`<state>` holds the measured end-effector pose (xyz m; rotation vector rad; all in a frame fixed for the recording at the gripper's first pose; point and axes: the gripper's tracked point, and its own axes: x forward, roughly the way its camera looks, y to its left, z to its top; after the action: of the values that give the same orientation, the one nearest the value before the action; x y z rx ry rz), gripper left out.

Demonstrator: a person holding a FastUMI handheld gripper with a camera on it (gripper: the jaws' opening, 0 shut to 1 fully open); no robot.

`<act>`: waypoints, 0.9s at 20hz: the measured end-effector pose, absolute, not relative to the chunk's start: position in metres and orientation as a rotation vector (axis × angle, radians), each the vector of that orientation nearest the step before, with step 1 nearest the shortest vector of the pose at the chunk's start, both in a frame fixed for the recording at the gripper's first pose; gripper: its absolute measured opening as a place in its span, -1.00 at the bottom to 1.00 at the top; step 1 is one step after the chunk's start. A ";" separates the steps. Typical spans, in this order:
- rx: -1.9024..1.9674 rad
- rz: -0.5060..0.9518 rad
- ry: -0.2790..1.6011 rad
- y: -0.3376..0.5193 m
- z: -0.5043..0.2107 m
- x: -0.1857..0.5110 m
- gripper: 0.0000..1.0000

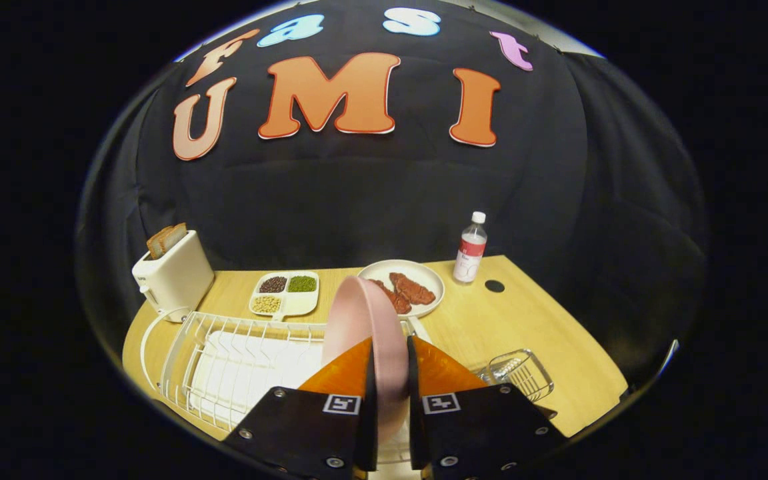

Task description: Take the plate from the dish rack, then take the spoon from the basket and place it into the plate.

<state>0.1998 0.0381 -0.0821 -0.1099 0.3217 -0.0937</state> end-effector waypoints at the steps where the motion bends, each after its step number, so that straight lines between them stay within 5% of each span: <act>1: -0.149 -0.112 0.308 0.036 -0.078 0.201 -0.64; 18: -0.390 -0.254 0.173 0.032 -0.034 0.204 -0.77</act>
<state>0.2037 0.0322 -0.0343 -0.3901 0.1727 -0.2537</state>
